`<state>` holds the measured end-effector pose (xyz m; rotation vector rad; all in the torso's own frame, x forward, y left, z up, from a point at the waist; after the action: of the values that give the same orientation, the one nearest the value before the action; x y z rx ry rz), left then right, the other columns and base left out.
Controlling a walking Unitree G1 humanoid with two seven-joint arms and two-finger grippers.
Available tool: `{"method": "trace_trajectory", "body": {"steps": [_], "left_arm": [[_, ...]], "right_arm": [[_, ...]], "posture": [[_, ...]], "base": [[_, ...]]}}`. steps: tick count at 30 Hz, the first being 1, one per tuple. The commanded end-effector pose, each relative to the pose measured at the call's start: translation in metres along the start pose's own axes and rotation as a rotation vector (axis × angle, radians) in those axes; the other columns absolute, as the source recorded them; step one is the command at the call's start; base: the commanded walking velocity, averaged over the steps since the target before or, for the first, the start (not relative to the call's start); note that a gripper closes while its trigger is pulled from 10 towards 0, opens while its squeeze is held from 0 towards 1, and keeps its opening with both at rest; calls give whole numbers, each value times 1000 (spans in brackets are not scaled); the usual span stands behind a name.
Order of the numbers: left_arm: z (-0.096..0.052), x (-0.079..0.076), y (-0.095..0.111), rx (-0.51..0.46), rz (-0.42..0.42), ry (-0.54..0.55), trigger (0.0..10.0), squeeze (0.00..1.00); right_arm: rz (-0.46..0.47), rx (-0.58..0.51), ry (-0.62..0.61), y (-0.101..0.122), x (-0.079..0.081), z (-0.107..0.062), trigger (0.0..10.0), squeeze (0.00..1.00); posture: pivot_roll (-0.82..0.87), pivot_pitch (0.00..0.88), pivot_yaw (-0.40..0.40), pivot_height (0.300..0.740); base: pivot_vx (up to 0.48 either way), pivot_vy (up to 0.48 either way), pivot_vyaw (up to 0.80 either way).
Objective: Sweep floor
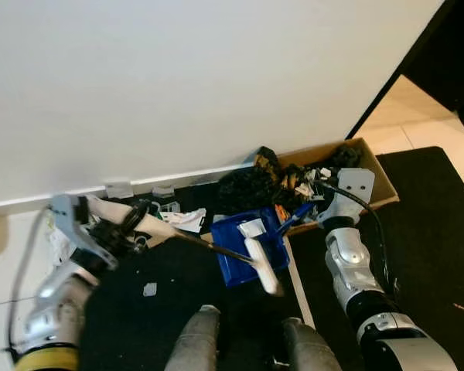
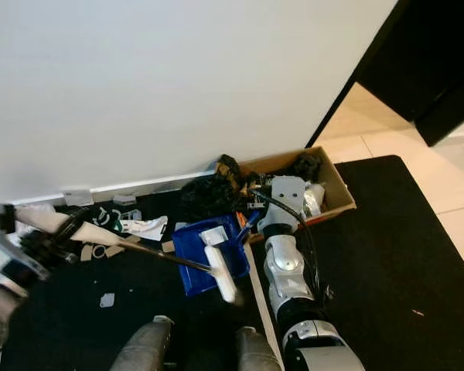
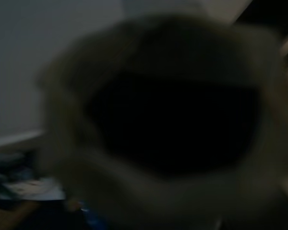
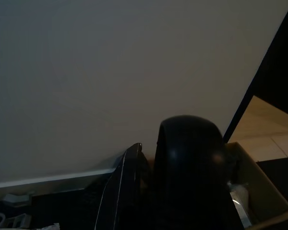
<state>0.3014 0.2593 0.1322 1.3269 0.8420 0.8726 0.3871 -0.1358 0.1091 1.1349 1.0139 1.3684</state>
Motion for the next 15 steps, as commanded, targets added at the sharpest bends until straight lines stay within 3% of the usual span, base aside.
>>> {"method": "trace_trajectory", "body": {"steps": [1, 2, 4, 6, 8, 11, 15], "left_arm": [[-14, 12, 11, 46, 135, 17, 10000, 0], [-14, 12, 11, 46, 135, 17, 10000, 0], [-27, 30, 37, 88, 292, 35, 10000, 0], [-34, 40, 48, 124, 379, 39, 10000, 0], [-36, 43, 49, 143, 400, 41, 10000, 0], [-48, 58, 37, 273, 489, 54, 10000, 0], [-56, 72, 9, 361, 487, 129, 10000, 0]], "right_arm": [[-6, 84, -10, -21, -3, -12, 10000, 0], [-6, 84, -10, -21, -3, -12, 10000, 0], [-1, 87, -8, -22, -1, -12, 10000, 0], [1, 89, -6, -23, 0, -13, 10000, 0], [1, 89, -6, -23, 0, -13, 10000, 0], [1, 89, -5, -23, 1, -13, 10000, 0], [0, 90, -4, -23, 1, -13, 10000, 0]], "posture": [[218, 333, -47, 740], [218, 333, -47, 740], [227, 334, -46, 740], [227, 334, -46, 740], [227, 334, -46, 740], [230, 335, -44, 740], [221, 333, -47, 740]], "base": [[0, 0, 0], [0, 0, 0], [0, 0, 0], [0, 0, 0], [0, 0, 0], [0, 0, 0], [0, 0, 0]]}}
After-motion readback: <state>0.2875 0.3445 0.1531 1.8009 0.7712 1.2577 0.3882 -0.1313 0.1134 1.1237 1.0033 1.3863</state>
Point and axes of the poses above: a point about 5 cm out from each wrist's last joint towards the gripper, its own z axis pointing out of the wrist towards the gripper, its own y axis along the axis of the wrist's last joint, x = y × z, the point moved 5 cm from there along z, pointing out of the wrist towards the gripper, and after that the axes turned 6 degrees about z, right-handed, at the moved point
